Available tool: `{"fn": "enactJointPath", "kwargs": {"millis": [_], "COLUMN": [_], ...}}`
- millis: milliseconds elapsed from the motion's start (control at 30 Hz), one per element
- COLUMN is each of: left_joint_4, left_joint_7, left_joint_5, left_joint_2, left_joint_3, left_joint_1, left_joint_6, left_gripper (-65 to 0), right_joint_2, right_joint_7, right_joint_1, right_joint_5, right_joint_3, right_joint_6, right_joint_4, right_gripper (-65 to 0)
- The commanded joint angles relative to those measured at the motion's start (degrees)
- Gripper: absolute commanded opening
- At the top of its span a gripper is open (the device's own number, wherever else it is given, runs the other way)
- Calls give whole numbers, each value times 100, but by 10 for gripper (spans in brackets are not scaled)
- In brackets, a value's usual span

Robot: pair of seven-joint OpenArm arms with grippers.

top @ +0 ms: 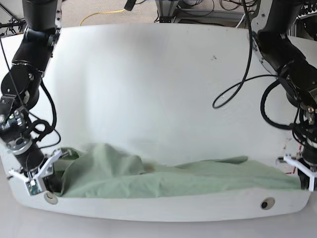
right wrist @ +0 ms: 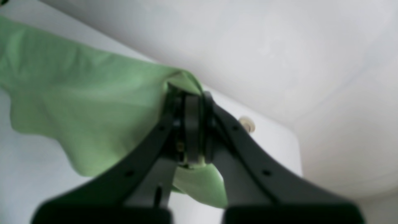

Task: Fold the T-shirt properly
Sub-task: 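Lift the shirt with both grippers and stretch it apart, then drag the held shirt across the table with both grippers, laying it flat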

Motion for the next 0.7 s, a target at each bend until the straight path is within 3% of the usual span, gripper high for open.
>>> {"fn": "enactJointPath", "kwargs": {"millis": [0, 167, 300, 433, 667], "left_joint_4": [174, 209, 191, 191, 156], "left_joint_7": [-174, -253, -447, -464, -473], "left_joint_5": [-63, -63, -55, -46, -46], "left_joint_2": [-59, 214, 469, 662, 662], "left_joint_3": [-38, -398, -785, -1040, -1445], "left_joint_1": [322, 1218, 1931, 2581, 3407], "left_joint_6": [34, -19, -414, -669, -880], "left_gripper": [-650, -650, -650, -650, -650], "right_joint_2": [-52, -386, -729, -1142, -1784], "right_joint_7": [140, 140, 140, 140, 140], "right_joint_1": [-325, -1213, -1899, -2453, -3288], "right_joint_5": [57, 57, 66, 66, 66], "right_joint_3": [174, 376, 596, 860, 1176], "right_joint_6": [-11, -11, 42, 438, 961], "right_joint_4": [232, 434, 505, 513, 513], "right_gripper": [-650, -650, -650, -650, -650]}}
